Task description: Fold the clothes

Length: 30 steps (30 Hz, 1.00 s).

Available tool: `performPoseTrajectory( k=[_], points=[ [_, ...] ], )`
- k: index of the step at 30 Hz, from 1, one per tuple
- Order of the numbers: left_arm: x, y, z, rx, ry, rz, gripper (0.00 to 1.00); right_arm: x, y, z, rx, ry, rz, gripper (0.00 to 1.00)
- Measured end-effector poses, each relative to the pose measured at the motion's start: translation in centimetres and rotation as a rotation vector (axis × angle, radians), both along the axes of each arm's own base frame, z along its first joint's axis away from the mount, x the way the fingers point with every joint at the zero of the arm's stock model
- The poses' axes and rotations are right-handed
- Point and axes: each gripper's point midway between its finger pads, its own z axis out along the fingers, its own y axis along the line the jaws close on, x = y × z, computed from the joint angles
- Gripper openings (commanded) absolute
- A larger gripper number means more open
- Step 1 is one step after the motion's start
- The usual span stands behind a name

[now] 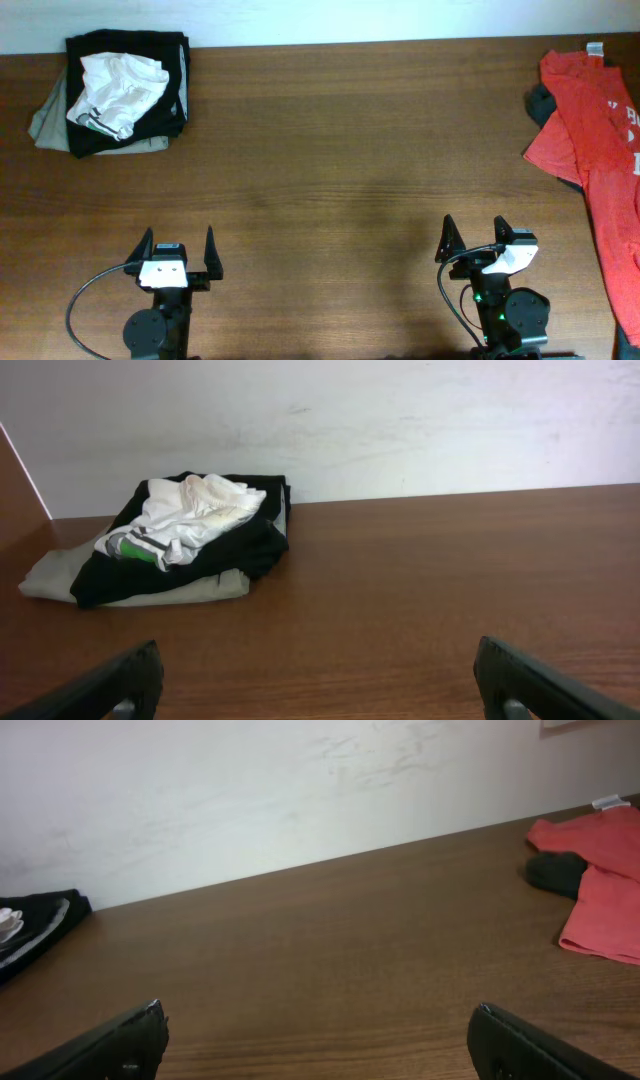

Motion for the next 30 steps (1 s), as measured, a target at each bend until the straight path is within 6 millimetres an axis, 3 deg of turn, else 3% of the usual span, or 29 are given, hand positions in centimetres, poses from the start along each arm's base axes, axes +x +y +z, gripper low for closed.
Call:
performPoseTrajectory(
  k=[19, 23, 26, 30],
  points=[
    [0.0, 0.0, 0.0, 0.0, 0.0, 0.0, 0.99, 0.0, 0.0, 0.5, 0.006, -0.019, -0.002, 0.99],
    [0.0, 0.0, 0.0, 0.0, 0.0, 0.0, 0.99, -0.2, 2.2, 0.4, 0.121, -0.001, 0.12, 0.99],
    [0.0, 0.0, 0.0, 0.0, 0.0, 0.0, 0.99, -0.5, 3.7, 2.0, 0.176, -0.056, 0.211, 0.99],
    [0.0, 0.0, 0.0, 0.0, 0.0, 0.0, 0.99, -1.1, 3.9, 6.8, 0.194, -0.246, 0.246, 0.99]
  ],
)
